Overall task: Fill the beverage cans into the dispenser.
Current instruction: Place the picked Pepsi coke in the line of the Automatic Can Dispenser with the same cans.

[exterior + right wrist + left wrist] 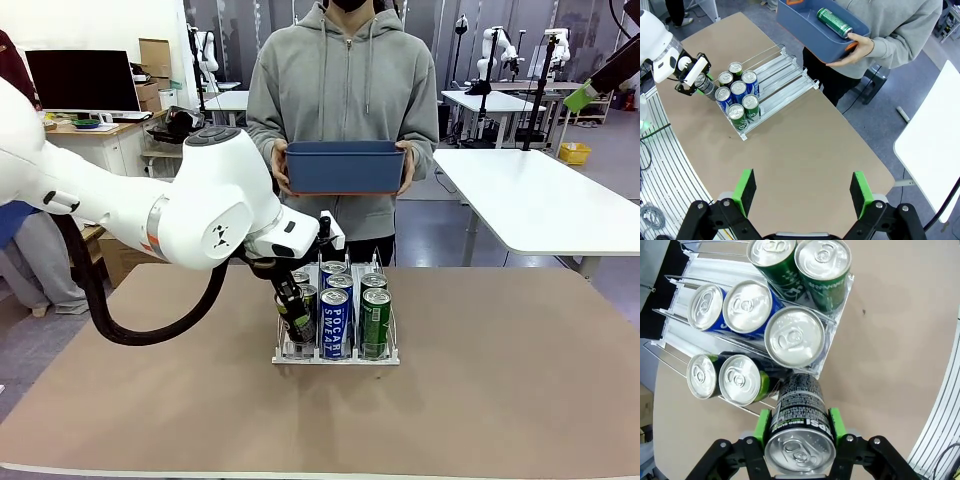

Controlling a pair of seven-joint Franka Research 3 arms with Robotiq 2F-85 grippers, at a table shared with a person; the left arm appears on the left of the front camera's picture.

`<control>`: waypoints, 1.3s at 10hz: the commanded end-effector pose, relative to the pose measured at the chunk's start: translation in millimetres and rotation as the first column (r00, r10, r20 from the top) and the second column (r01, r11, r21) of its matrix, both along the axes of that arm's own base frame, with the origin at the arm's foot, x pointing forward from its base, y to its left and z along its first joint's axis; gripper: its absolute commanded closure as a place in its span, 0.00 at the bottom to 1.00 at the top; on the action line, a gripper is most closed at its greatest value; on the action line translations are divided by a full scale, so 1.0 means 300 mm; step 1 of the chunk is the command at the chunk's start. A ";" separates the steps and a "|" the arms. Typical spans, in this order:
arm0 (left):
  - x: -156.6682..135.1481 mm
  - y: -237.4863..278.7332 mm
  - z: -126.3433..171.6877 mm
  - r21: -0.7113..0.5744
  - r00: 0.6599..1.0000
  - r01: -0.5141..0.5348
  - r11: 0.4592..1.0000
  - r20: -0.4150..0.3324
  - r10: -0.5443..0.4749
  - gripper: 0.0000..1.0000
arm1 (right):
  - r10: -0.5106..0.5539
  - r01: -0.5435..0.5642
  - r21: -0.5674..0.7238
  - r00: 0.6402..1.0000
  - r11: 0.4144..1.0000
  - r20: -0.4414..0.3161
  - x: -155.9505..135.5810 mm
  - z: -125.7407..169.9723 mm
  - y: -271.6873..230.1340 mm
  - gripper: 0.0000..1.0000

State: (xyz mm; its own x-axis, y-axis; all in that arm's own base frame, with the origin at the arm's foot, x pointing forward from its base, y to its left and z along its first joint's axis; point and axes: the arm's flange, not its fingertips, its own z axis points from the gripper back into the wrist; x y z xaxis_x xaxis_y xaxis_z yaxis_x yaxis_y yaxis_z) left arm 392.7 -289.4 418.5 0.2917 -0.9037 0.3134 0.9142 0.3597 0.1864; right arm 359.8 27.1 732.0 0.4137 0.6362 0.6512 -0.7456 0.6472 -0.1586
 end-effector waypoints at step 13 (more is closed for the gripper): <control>0.160 -0.015 -0.095 0.061 0.993 -0.091 0.994 -0.063 0.095 0.42 | 0.000 0.000 -0.001 1.000 1.000 -0.001 0.001 -0.002 0.000 0.00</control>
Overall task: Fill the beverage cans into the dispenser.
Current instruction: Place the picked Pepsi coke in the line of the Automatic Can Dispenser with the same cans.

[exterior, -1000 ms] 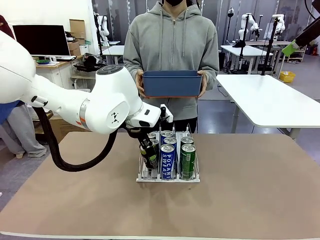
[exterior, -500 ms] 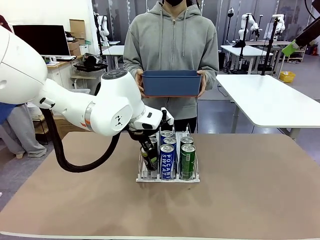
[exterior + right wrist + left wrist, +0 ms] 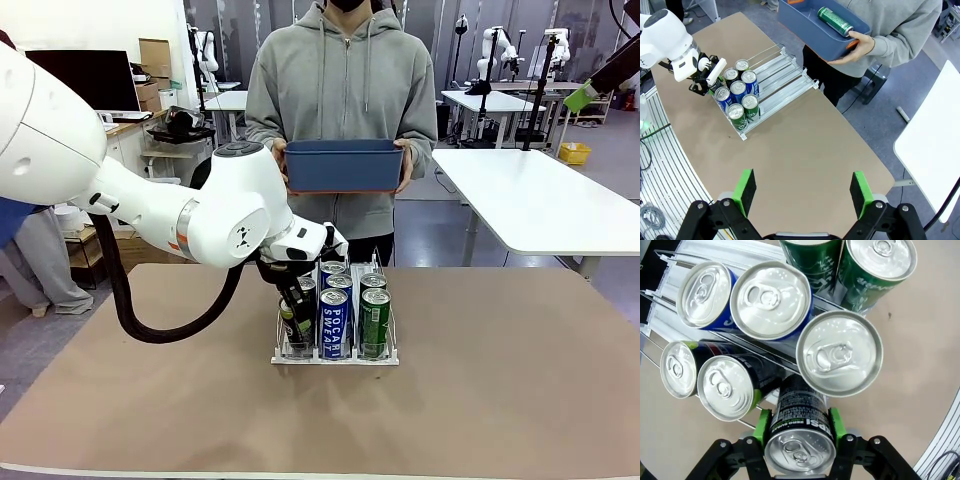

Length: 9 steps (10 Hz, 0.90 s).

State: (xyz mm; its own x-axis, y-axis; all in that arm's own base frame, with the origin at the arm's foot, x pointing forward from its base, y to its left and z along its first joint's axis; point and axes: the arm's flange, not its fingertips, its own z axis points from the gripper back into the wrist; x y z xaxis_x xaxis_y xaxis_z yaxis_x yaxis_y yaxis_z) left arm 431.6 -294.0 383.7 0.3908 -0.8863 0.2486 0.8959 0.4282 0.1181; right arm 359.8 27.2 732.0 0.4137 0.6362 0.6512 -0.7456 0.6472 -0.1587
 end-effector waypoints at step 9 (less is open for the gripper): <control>-0.074 0.072 0.167 -0.048 0.991 -0.087 0.995 0.097 0.091 0.00 | 0.000 0.000 -0.001 1.000 1.000 -0.001 0.001 -0.002 0.000 0.00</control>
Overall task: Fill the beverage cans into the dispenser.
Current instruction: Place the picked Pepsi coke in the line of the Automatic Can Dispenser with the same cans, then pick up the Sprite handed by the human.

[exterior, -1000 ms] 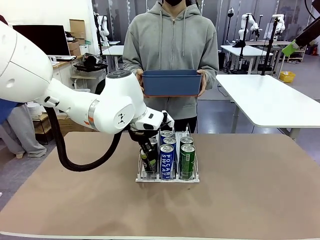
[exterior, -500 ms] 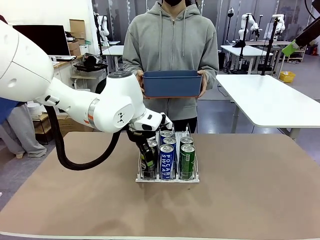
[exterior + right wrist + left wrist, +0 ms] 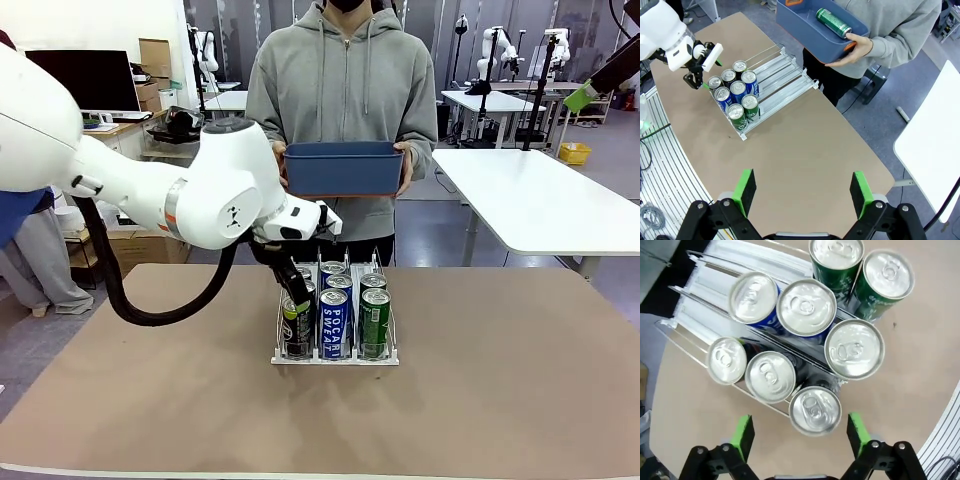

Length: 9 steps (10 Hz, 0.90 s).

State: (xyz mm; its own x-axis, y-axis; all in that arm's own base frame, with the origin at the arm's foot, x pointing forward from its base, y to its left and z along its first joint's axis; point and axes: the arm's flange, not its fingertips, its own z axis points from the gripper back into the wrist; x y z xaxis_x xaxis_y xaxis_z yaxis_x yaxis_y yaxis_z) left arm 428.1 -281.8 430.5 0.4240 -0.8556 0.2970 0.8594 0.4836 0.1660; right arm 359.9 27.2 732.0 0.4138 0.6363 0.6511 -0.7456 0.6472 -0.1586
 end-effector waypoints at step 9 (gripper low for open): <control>-0.074 0.031 0.073 -0.046 0.999 -0.027 0.999 0.044 0.029 0.00 | 0.000 0.000 -0.001 1.000 1.000 -0.001 0.001 -0.002 0.000 0.00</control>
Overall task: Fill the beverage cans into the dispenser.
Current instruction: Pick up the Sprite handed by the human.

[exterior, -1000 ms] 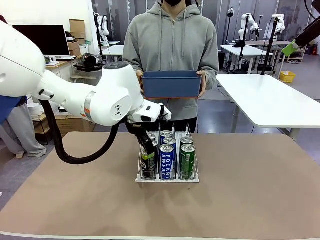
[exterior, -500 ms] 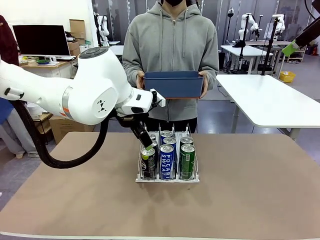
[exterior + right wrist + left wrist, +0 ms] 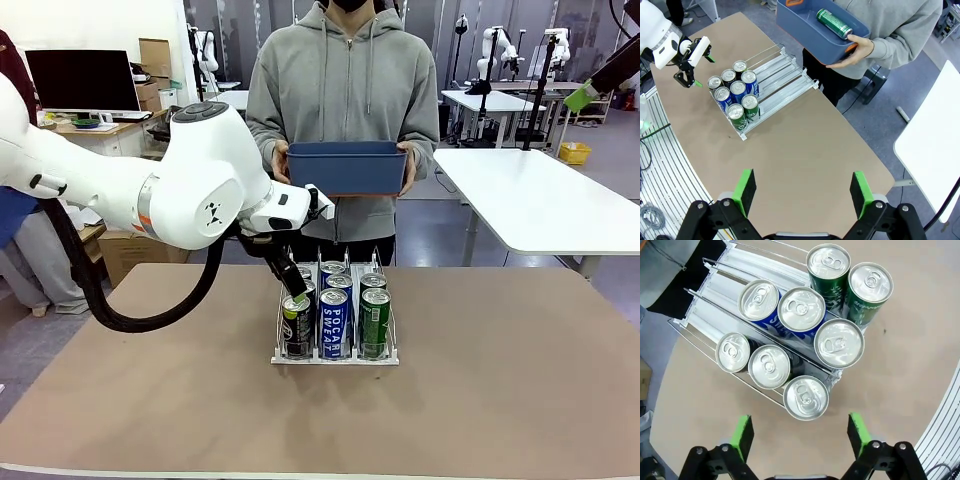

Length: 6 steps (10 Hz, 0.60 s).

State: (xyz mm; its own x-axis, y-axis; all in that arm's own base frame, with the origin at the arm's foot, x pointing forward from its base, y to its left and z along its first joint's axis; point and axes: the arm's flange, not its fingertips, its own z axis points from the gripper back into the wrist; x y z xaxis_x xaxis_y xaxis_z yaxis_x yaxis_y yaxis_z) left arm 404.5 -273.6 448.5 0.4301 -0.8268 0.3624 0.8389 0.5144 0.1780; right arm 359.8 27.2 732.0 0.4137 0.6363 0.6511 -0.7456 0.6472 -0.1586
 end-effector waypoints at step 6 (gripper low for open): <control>0.015 0.273 0.275 -0.169 0.979 0.153 0.974 -0.108 -0.173 0.00 | 0.000 0.000 -0.001 1.000 1.000 -0.001 0.001 -0.002 0.000 0.00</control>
State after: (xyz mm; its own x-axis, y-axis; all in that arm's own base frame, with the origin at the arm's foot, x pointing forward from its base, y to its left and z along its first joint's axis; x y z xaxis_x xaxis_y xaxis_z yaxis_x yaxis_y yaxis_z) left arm 406.6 -217.3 515.0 0.3379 -0.8348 0.4346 0.9190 0.3924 0.0392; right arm 359.9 27.1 731.9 0.4139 0.6362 0.6511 -0.7456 0.6473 -0.1585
